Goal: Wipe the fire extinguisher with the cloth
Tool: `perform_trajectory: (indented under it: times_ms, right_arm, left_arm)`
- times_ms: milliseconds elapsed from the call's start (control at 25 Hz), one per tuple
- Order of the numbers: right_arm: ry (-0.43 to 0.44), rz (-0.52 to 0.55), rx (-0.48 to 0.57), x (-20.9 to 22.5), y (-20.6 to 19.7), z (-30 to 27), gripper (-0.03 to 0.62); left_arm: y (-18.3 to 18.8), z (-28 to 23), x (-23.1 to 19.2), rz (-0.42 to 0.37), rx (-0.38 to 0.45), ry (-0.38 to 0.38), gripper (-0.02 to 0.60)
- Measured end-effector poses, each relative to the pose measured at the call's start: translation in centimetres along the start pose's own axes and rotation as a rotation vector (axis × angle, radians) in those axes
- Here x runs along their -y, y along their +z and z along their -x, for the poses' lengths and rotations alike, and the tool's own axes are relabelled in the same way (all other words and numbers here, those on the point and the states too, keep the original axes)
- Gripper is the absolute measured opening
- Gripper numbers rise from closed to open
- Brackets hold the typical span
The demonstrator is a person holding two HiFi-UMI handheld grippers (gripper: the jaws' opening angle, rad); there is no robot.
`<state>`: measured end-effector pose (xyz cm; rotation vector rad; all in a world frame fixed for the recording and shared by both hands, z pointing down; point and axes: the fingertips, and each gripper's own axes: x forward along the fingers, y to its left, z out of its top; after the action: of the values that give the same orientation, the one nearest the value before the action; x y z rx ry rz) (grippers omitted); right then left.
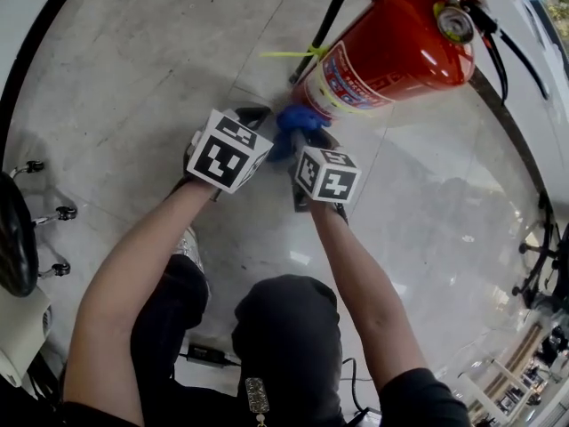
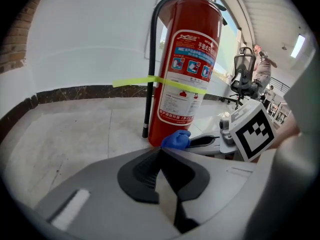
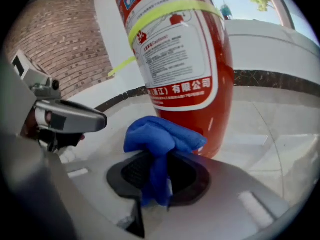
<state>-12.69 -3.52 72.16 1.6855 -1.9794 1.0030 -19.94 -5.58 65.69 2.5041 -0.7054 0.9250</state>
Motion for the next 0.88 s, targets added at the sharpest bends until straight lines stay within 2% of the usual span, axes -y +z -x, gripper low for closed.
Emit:
perform_trajectory:
  times_ms: [160, 400, 520, 680, 880]
  right_arm:
    - [-0.006, 0.134, -0.032, 2.3, -0.8, 1.8, 0.087]
    - [-0.067, 0.233, -0.086, 7.5, -1.2, 3.0, 0.087]
    - [-0.081, 0.308, -0.094, 9.2, -0.4, 3.0, 0.087]
    - [-0.090, 0.289, -0.030, 10.4, 1.6, 4.7, 0.087]
    - [-0.019, 0.290, 0.109, 8.8, 6.9, 8.5, 0.087]
  left_arm:
    - [0.6, -0.2, 1.8, -0.050, -0.006, -0.014, 0.005]
    - [0.9, 0.1, 3.9, -0.099, -0.016, -0.034, 0.005]
    - [1.5, 0.5, 5.0, -0.152, -0.011, -0.046, 0.005]
    - [2.6, 1.6, 5.4, -0.174, -0.022, -0.022, 0.005]
    - [7.1, 3.7, 5.3, -0.210, -0.021, 0.040, 0.005]
